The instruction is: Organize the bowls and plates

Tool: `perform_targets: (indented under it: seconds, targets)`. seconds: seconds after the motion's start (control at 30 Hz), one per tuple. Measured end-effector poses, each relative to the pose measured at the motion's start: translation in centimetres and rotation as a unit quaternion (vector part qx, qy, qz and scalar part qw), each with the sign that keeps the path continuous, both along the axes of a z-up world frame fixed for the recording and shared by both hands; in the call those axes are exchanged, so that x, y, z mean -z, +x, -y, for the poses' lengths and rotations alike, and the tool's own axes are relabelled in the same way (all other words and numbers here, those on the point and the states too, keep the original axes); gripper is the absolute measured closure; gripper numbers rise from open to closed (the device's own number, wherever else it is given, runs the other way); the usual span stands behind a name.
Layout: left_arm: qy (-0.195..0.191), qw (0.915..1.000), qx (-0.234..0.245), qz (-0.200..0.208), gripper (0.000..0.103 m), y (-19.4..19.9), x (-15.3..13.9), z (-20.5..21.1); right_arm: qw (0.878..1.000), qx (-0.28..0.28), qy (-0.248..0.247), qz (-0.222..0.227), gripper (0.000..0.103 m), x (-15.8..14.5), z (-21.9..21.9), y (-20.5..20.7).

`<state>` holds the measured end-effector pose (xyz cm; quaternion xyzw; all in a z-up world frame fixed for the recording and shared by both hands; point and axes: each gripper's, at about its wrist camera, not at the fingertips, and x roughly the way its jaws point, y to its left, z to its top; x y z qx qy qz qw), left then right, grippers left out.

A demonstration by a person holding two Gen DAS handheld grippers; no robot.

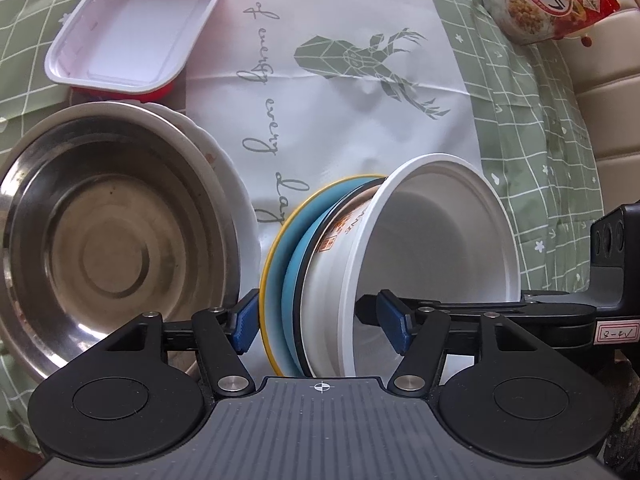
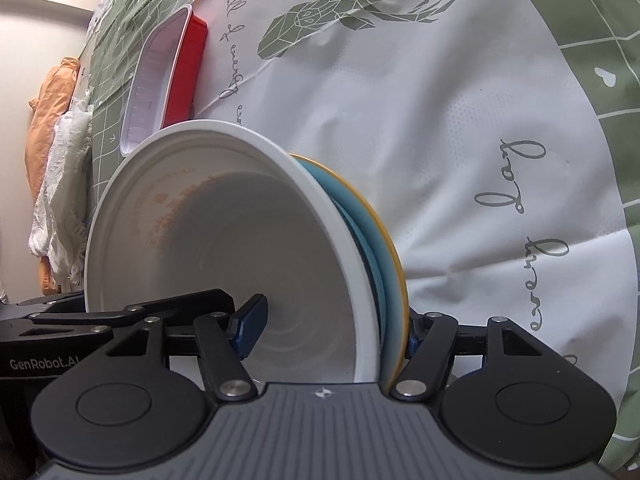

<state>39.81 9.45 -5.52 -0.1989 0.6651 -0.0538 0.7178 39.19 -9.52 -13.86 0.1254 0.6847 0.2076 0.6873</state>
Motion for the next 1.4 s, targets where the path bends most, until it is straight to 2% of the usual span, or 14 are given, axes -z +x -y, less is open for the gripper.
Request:
perform_targets:
  seconds: [0.3, 0.67, 0.83, 1.1, 1.4]
  targets:
    - [0.002, 0.9999, 0.0, 0.012, 0.037, -0.2, -0.6, -0.3, 1.0, 0.004, 0.001, -0.004, 0.037, -0.3, -0.3, -0.5]
    - [-0.012, 0.9997, -0.003, 0.022, 0.037, -1.1, -0.5, -0.6, 1.0, -0.009, -0.016, 0.023, 0.037, -1.1, -0.6, -1.2]
    - [-0.022, 0.9992, -0.008, 0.031, 0.037, -1.5, -1.1, -1.1, 0.999, -0.017, -0.022, 0.037, 0.037, -2.4, -1.1, -1.4]
    - [-0.027, 0.9962, -0.033, 0.075, 0.037, -2.1, -4.5, -3.2, 0.997, -0.03, -0.025, 0.071, 0.037, -6.3, -3.5, -1.4]
    - [-0.013, 0.9885, -0.087, 0.123, 0.037, -4.1, -9.1, -9.4, 0.99, -0.094, -0.017, 0.104, 0.037, -10.5, -11.1, -0.5]
